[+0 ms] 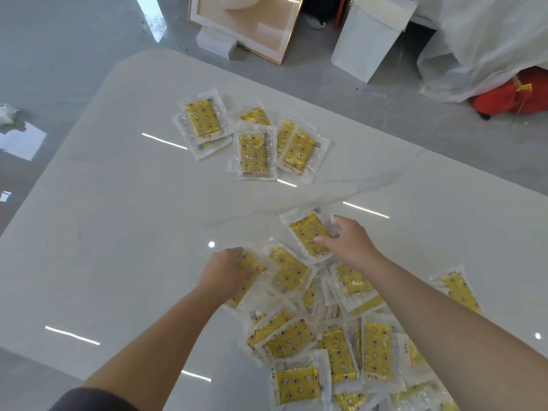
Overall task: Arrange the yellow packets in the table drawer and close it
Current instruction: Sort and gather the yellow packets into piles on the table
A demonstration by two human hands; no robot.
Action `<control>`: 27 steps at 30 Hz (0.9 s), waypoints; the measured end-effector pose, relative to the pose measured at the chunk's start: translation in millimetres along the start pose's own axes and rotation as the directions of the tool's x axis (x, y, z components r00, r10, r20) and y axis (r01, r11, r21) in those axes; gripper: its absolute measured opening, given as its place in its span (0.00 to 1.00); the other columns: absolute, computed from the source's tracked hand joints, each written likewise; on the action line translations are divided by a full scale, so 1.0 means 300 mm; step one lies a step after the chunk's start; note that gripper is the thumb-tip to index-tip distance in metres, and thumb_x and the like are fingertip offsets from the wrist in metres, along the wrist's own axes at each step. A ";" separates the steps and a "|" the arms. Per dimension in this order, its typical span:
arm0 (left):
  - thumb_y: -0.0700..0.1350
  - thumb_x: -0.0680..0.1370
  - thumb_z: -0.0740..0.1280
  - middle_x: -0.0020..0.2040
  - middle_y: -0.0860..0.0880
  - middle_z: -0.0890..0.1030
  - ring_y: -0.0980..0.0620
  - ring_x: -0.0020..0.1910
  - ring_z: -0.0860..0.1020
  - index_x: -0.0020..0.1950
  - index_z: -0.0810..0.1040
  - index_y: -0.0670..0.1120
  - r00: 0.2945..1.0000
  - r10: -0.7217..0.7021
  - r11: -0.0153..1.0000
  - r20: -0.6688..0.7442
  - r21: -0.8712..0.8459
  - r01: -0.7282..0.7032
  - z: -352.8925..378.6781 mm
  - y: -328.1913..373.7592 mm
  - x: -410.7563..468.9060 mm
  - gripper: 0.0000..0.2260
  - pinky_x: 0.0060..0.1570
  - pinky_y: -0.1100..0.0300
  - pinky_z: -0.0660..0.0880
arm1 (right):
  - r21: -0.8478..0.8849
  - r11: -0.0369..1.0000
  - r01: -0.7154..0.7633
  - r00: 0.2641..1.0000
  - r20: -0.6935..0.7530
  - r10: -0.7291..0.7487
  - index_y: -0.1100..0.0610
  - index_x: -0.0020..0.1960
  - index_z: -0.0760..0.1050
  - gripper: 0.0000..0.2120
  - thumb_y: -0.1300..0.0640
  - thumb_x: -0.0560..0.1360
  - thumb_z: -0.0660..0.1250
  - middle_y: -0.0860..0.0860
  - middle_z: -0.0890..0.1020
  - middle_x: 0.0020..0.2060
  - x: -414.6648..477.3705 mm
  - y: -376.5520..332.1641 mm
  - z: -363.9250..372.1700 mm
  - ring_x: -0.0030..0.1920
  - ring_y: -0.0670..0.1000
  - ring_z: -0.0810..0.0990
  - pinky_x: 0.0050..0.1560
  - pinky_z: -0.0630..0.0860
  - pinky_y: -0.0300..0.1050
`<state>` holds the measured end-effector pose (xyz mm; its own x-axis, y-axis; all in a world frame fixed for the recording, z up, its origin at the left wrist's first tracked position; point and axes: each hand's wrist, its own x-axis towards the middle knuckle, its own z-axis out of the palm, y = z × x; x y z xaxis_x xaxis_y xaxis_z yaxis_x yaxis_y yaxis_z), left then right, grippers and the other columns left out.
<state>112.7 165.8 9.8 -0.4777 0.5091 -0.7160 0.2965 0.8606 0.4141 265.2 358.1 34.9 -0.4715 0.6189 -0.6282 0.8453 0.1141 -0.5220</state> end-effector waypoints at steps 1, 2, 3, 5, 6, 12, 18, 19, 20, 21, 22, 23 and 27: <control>0.45 0.75 0.69 0.34 0.51 0.73 0.55 0.30 0.72 0.40 0.73 0.47 1.000 0.001 1.000 -0.020 -0.005 -0.001 -0.014 -0.004 -0.009 0.08 0.27 0.63 0.68 | -0.003 1.000 0.002 1.000 0.024 -0.002 0.57 0.54 0.77 0.13 0.52 0.73 0.72 0.52 0.82 0.48 -0.011 -0.003 -0.003 0.48 0.52 0.80 0.46 0.77 0.47; 0.45 0.75 0.69 0.33 0.51 0.73 0.55 0.29 0.71 0.38 0.71 0.47 0.999 0.003 1.000 -0.037 -0.013 -0.003 -0.027 -0.008 -0.019 0.09 0.26 0.64 0.66 | -0.018 1.000 0.003 0.998 0.059 -0.002 0.57 0.56 0.77 0.14 0.52 0.73 0.72 0.53 0.81 0.51 -0.025 -0.011 -0.007 0.51 0.53 0.80 0.49 0.76 0.47; 0.46 0.75 0.69 0.32 0.51 0.72 0.55 0.29 0.70 0.36 0.70 0.48 0.999 0.006 1.000 -0.052 -0.016 -0.007 -0.039 -0.012 -0.028 0.11 0.26 0.63 0.65 | -0.046 0.999 -0.003 0.995 0.099 0.007 0.59 0.59 0.76 0.17 0.52 0.74 0.72 0.55 0.80 0.55 -0.035 -0.018 -0.007 0.55 0.55 0.79 0.52 0.75 0.48; 0.47 0.75 0.69 0.34 0.50 0.74 0.54 0.29 0.71 0.37 0.71 0.45 0.998 0.001 1.000 -0.065 -0.027 -0.003 -0.060 -0.022 -0.049 0.11 0.26 0.63 0.67 | -0.104 0.994 -0.019 0.980 0.194 0.039 0.62 0.68 0.70 0.27 0.52 0.74 0.71 0.57 0.75 0.65 -0.051 -0.029 0.001 0.64 0.57 0.74 0.61 0.71 0.49; 0.47 0.75 0.69 0.35 0.48 0.76 0.53 0.30 0.73 0.40 0.73 0.44 0.999 -0.001 0.999 -0.052 -0.035 -0.001 -0.068 -0.025 -0.060 0.09 0.27 0.62 0.70 | -0.139 0.990 -0.025 0.971 0.233 0.058 0.61 0.71 0.67 0.30 0.52 0.74 0.71 0.56 0.72 0.68 -0.056 -0.035 0.009 0.67 0.57 0.72 0.63 0.69 0.48; 0.48 0.73 0.72 0.46 0.49 0.82 0.51 0.43 0.82 0.47 0.81 0.48 0.960 0.082 0.996 0.267 0.000 -0.085 -0.054 -0.053 -0.130 0.06 0.46 0.56 0.81 | -0.332 0.939 0.088 0.964 0.266 0.004 0.52 0.37 0.64 0.15 0.56 0.75 0.70 0.47 0.70 0.38 -0.059 -0.056 0.121 0.44 0.52 0.73 0.38 0.66 0.43; 0.50 0.73 0.73 0.47 0.55 0.79 0.56 0.43 0.78 0.55 0.80 0.48 0.912 0.162 0.982 0.378 0.030 -0.187 0.031 -0.064 -0.173 0.13 0.45 0.65 0.76 | -0.383 0.911 0.153 0.971 0.230 -0.066 0.52 0.46 0.67 0.08 0.56 0.76 0.67 0.47 0.71 0.42 -0.044 -0.050 0.169 0.44 0.51 0.73 0.40 0.67 0.43; 0.50 0.73 0.73 0.45 0.56 0.77 0.59 0.41 0.76 0.53 0.79 0.49 0.915 0.172 0.980 0.364 0.032 -0.197 0.050 -0.062 -0.181 0.12 0.42 0.68 0.73 | -0.372 0.916 0.151 0.972 0.227 -0.068 0.52 0.47 0.67 0.08 0.56 0.76 0.66 0.48 0.72 0.43 -0.044 -0.050 0.168 0.45 0.51 0.74 0.41 0.67 0.43; 0.50 0.73 0.73 0.43 0.57 0.75 0.60 0.39 0.75 0.52 0.79 0.50 0.918 0.184 0.977 0.352 0.033 -0.209 0.065 -0.057 -0.189 0.10 0.40 0.69 0.72 | -0.367 0.918 0.151 0.972 0.222 -0.071 0.53 0.48 0.67 0.07 0.56 0.76 0.66 0.48 0.73 0.44 -0.042 -0.048 0.167 0.45 0.52 0.74 0.41 0.68 0.43; 0.49 0.73 0.72 0.43 0.57 0.76 0.60 0.39 0.74 0.52 0.79 0.50 0.917 0.194 0.974 0.349 0.038 -0.221 0.080 -0.050 -0.196 0.10 0.39 0.68 0.73 | -0.367 0.918 0.150 0.974 0.216 -0.073 0.53 0.48 0.67 0.07 0.56 0.76 0.66 0.49 0.73 0.44 -0.041 -0.045 0.164 0.45 0.52 0.75 0.41 0.69 0.44; 0.50 0.73 0.72 0.45 0.55 0.77 0.59 0.41 0.75 0.53 0.79 0.49 0.911 0.209 0.969 0.357 0.053 -0.243 0.096 -0.045 -0.203 0.10 0.42 0.65 0.75 | -0.367 0.918 0.148 0.975 0.211 -0.073 0.53 0.48 0.66 0.08 0.56 0.76 0.66 0.49 0.73 0.44 -0.041 -0.042 0.162 0.46 0.52 0.75 0.41 0.69 0.44; 0.50 0.74 0.71 0.49 0.54 0.78 0.56 0.44 0.77 0.56 0.80 0.48 0.903 0.228 0.958 0.365 0.082 -0.275 0.111 -0.039 -0.209 0.12 0.47 0.62 0.77 | -0.362 0.921 0.144 0.976 0.206 -0.071 0.53 0.48 0.66 0.08 0.56 0.76 0.65 0.49 0.74 0.45 -0.042 -0.040 0.159 0.46 0.52 0.75 0.41 0.69 0.44; 0.50 0.76 0.67 0.58 0.53 0.78 0.51 0.55 0.77 0.62 0.79 0.46 0.893 0.279 0.916 0.352 0.181 -0.358 0.159 -0.017 -0.213 0.16 0.57 0.56 0.75 | -0.344 0.930 0.127 0.977 0.203 -0.058 0.57 0.60 0.71 0.13 0.55 0.77 0.65 0.53 0.77 0.57 -0.041 -0.025 0.151 0.55 0.54 0.77 0.47 0.71 0.44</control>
<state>181.2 128.2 26.5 -0.0528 0.6900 -0.7218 0.5921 0.6037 0.5338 253.1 314.5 20.4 -0.5613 0.4408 -0.7004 0.8130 0.4519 -0.3671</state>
